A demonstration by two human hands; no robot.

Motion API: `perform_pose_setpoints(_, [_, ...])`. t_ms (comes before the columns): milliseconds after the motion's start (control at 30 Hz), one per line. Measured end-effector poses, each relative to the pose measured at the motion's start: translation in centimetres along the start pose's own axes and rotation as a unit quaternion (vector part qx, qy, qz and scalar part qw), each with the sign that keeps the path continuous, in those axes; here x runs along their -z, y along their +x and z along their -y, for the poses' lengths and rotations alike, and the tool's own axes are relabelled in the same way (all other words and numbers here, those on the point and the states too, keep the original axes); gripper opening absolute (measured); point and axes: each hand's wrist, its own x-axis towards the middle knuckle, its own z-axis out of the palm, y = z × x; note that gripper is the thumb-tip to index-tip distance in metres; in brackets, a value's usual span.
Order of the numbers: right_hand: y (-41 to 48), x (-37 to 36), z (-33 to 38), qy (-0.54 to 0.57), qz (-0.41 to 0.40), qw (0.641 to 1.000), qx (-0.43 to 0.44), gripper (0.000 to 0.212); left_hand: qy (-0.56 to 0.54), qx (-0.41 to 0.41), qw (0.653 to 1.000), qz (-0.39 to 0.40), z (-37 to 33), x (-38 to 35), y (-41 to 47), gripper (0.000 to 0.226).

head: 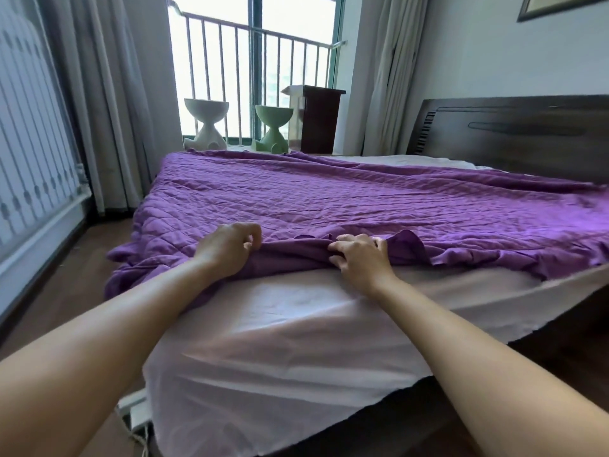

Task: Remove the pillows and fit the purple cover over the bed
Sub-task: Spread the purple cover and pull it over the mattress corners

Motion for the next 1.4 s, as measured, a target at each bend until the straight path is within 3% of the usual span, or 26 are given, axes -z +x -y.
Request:
perform_pose_setpoints(133, [1.4,-0.6,-0.2,-0.010,0.077,0.997,-0.008,0.048,0.084,-0.059,0.995,-0.013,0.4,0.2,1.3,0.026])
perform_pose_setpoints(233, [2.7,-1.3,-0.3,-0.013,0.113,0.993,-0.015,0.054,0.223,-0.168,0.960,-0.017,0.9,-0.2,2.0,0.027])
perform_pose_setpoints(333, [3.8,-2.2,-0.3,-0.014,0.115,0.993,-0.014,0.049,0.276,-0.180,0.944,0.007,1.4,-0.7,2.3,0.032])
perform_pose_setpoints(500, [5.1,-2.4,-0.5,0.066,0.095,0.993,-0.028,0.027,0.244,-0.152,0.956,0.064,1.5,-1.3,3.0,0.048])
perform_pose_setpoints(600, [5.2,-2.1,-0.8,0.091,0.090,0.991,-0.030,0.019,0.189,-0.157,0.969,0.026,2.0,-1.3,3.0,0.033])
perform_pose_setpoints(700, [4.7,-1.1,-1.2,0.133,0.072,0.987,-0.046,0.028,0.078,-0.150,0.985,0.020,2.0,-0.3,3.0,0.021])
perform_pose_setpoints(833, [4.1,-0.1,-1.5,0.235,0.090,0.965,-0.078,0.039,-0.007,-0.143,0.983,0.118,1.6,1.4,3.4,0.014])
perform_pose_setpoints(933, [4.2,-0.9,-0.9,0.231,0.095,0.964,-0.090,0.044,-0.009,-0.110,0.985,0.130,1.6,0.3,3.8,0.006])
perform_pose_setpoints(1067, [4.8,-1.4,-0.4,0.183,0.016,0.979,-0.089,0.017,0.074,-0.114,0.989,0.060,1.1,-1.0,4.1,0.012])
perform_pose_setpoints(1133, [5.1,-1.4,-0.4,0.167,-0.020,0.983,-0.073,0.016,0.145,-0.188,0.971,-0.002,1.0,-1.1,4.2,0.016])
perform_pose_setpoints(1233, [5.2,-2.1,-0.1,0.098,-0.049,0.994,-0.007,0.017,0.250,-0.345,0.900,-0.094,1.0,-2.0,4.1,0.021])
perform_pose_setpoints(1300, [5.3,-2.7,0.0,0.044,-0.026,0.997,0.054,0.025,0.286,-0.408,0.861,-0.103,0.9,-2.4,4.0,0.026])
perform_pose_setpoints(1400, [5.6,-3.2,-0.4,0.019,-0.016,0.995,0.100,0.021,0.271,-0.432,0.857,-0.077,1.0,-2.8,3.9,0.039])
